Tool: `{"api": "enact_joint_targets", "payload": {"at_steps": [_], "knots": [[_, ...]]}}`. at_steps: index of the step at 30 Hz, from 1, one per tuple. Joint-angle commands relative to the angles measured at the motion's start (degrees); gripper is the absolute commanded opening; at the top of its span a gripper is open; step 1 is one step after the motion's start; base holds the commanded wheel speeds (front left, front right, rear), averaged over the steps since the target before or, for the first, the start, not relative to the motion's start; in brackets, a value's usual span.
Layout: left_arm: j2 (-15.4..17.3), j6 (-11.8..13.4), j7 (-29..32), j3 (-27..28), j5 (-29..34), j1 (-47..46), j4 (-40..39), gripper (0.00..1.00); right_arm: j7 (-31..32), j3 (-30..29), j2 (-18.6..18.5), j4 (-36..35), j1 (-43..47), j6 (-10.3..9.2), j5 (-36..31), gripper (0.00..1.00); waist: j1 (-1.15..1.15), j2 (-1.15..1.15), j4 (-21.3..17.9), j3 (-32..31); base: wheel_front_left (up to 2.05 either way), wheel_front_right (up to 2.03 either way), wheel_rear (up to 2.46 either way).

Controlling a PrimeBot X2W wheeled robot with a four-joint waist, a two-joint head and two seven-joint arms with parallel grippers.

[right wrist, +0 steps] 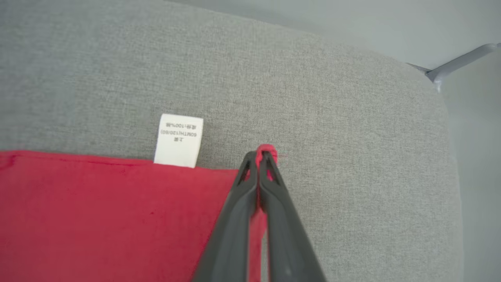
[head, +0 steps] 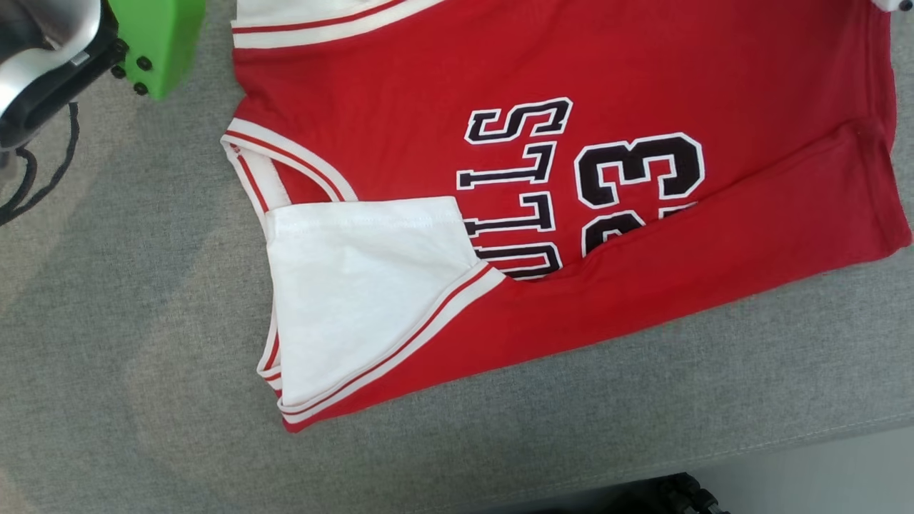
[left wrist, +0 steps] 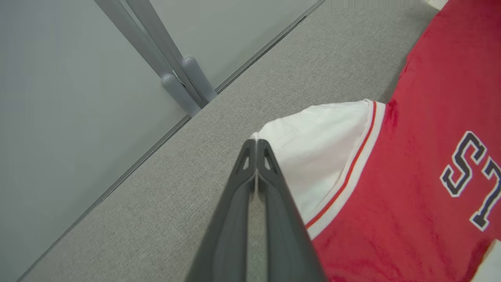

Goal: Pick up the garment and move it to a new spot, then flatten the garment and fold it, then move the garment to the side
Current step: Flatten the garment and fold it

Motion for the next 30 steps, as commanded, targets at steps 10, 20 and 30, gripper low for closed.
{"api": "enact_joint_targets", "payload": {"at_steps": [10, 20, 30], "knots": [[-0.23, -0.18, -9.31, 2.16, 0.02, -0.87, 2.58, 0.0, -11.81, -11.02, 1.27, 0.61, 4.2, -0.08, 8.44, 0.0, 0.0, 0.0, 0.58, -1.64, 0.0, 0.0, 0.0], [4.36, 1.74, -14.01, 5.94, -7.53, 8.05, -6.19, 0.0, -15.27, -12.95, -3.08, -5.57, 15.07, -0.08, 17.31, 0.0, 0.0, 0.0, 2.42, -4.85, 0.0, 0.0, 0.0], [10.94, 8.72, -19.03, 8.11, -12.78, 23.57, -22.09, 0.0, -16.62, -16.35, -7.36, -12.44, 26.39, -0.08, 21.96, 0.0, 0.0, 0.0, 4.51, -7.38, 0.0, 0.0, 0.0]]}}
